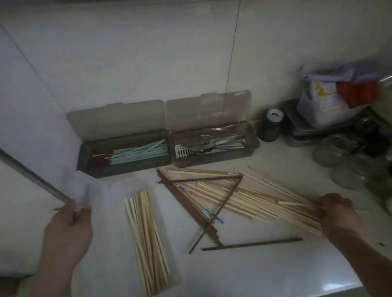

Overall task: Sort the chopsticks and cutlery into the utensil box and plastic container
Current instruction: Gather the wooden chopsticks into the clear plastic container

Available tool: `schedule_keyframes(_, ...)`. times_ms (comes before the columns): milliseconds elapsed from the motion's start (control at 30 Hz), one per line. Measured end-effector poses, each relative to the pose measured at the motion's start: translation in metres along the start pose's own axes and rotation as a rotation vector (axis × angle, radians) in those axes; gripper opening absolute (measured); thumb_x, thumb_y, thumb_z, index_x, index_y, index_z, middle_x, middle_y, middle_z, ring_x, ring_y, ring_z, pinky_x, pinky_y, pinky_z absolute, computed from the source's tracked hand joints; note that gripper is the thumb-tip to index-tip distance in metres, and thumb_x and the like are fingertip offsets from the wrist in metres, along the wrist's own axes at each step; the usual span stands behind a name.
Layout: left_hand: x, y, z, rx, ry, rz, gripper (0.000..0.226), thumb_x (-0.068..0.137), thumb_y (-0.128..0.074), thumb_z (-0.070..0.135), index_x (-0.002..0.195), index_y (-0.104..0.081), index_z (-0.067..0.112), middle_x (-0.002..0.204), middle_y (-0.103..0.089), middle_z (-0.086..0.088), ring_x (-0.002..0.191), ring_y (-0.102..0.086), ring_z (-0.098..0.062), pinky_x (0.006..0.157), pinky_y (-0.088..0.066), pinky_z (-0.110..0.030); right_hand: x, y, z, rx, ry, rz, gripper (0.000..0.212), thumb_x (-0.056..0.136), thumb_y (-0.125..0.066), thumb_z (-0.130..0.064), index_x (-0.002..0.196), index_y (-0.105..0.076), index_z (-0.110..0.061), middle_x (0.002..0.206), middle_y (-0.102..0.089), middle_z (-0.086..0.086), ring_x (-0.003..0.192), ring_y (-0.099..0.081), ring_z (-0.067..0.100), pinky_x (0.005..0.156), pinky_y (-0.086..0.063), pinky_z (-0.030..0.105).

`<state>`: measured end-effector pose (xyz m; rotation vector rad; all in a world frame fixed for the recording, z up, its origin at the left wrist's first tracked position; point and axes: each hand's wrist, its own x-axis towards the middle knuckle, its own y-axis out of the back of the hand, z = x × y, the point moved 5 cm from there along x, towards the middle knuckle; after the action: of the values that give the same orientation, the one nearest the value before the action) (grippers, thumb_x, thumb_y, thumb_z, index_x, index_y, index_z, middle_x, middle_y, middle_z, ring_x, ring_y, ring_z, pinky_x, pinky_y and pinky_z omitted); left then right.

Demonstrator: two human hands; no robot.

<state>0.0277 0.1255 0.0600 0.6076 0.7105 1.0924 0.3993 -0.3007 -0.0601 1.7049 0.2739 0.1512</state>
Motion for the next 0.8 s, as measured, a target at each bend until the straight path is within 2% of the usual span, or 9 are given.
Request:
schedule_keyframes(67,0.002,0.000,-0.007,-0.014,0.008,0.005,0.036,0.102,-0.042,0.030,0.125,-0.061,0.010,0.125,-0.059,-0.024,0.113,-0.054,-0.041,0.096,-0.040,-0.045,-0.002,0.008,-0.007,-0.016,0.100,0.108,0.018,0.084,-0.058,-0.016,0.095,-0.072,-0.013,0.098,-0.064,0.010,0.088,-0.050,0.036,0.066,-0.034,0.032)
schedule_keyframes(167,0.006,0.000,-0.019,-0.037,0.045,-0.008,0.036,0.100,-0.043,0.032,0.127,-0.061,0.016,0.122,-0.062,-0.021,0.108,-0.057,-0.041,0.099,-0.044,-0.051,-0.005,0.038,-0.047,0.153,0.249,0.246,0.025,0.092,-0.049,-0.028,0.092,-0.069,-0.014,0.092,-0.068,0.009,0.083,-0.055,0.033,0.068,-0.039,0.033)
schedule_keyframes(233,0.006,0.000,-0.027,-0.058,0.064,-0.007,0.033,0.100,-0.044,0.030,0.124,-0.062,0.018,0.118,-0.063,-0.020,0.106,-0.058,-0.041,0.097,-0.046,-0.053,-0.011,0.060,-0.093,0.448,0.238,0.218,0.013,0.093,-0.055,-0.017,0.103,-0.063,-0.015,0.091,-0.064,0.005,0.081,-0.056,0.023,0.072,-0.040,0.030)
schedule_keyframes(333,0.004,0.001,-0.031,-0.115,0.074,0.002,0.028,0.098,-0.046,0.022,0.117,-0.066,0.023,0.112,-0.065,-0.019,0.102,-0.060,-0.039,0.091,-0.047,-0.048,-0.040,0.089,-0.184,0.910,0.373,0.203,0.034,0.090,-0.056,-0.005,0.121,-0.047,-0.015,0.085,-0.057,-0.004,0.073,-0.058,0.005,0.065,-0.047,0.019)
schedule_keyframes(400,0.004,0.000,-0.035,-0.148,0.061,-0.007,0.027,0.098,-0.045,0.020,0.114,-0.067,0.024,0.112,-0.065,-0.021,0.103,-0.061,-0.041,0.091,-0.049,-0.049,-0.068,0.090,-0.245,1.056,0.548,0.110,0.028,0.092,-0.053,-0.008,0.114,-0.047,-0.024,0.088,-0.055,-0.013,0.072,-0.059,0.007,0.062,-0.051,0.021)
schedule_keyframes(500,0.004,0.000,-0.038,-0.174,0.037,-0.021,0.024,0.099,-0.045,0.022,0.109,-0.066,0.026,0.111,-0.066,-0.020,0.103,-0.062,-0.040,0.091,-0.049,-0.050,-0.115,0.067,-0.321,0.931,0.772,-0.132,0.023,0.091,-0.046,-0.016,0.105,-0.055,-0.032,0.088,-0.056,-0.017,0.076,-0.057,0.002,0.069,-0.049,0.021)
schedule_keyframes(633,0.005,-0.001,-0.037,-0.188,-0.003,-0.027,0.021,0.099,-0.046,0.023,0.107,-0.063,0.030,0.107,-0.066,-0.019,0.099,-0.063,-0.040,0.088,-0.050,-0.048,-0.163,-0.016,-0.374,0.433,0.872,-0.530,0.047,0.086,-0.046,-0.001,0.130,-0.046,-0.018,0.124,-0.049,0.005,0.105,-0.054,0.019,0.089,-0.035,0.015)
schedule_keyframes(700,0.006,-0.001,-0.039,-0.193,-0.015,-0.032,0.022,0.099,-0.045,0.026,0.111,-0.063,0.029,0.109,-0.066,-0.019,0.101,-0.063,-0.040,0.089,-0.050,-0.050,-0.173,-0.044,-0.382,0.222,0.842,-0.596,0.051,0.086,-0.047,-0.001,0.134,-0.039,-0.016,0.131,-0.042,0.010,0.111,-0.051,0.027,0.093,-0.038,0.026)
schedule_keyframes(800,0.005,0.000,-0.041,-0.188,-0.029,-0.037,0.024,0.100,-0.044,0.028,0.115,-0.062,0.027,0.110,-0.066,-0.018,0.101,-0.063,-0.039,0.090,-0.051,-0.051,-0.179,-0.061,-0.388,0.158,0.725,-0.690,0.040,0.097,-0.041,-0.012,0.137,-0.038,-0.011,0.135,-0.040,0.014,0.117,-0.049,0.035,0.092,-0.042,0.037)
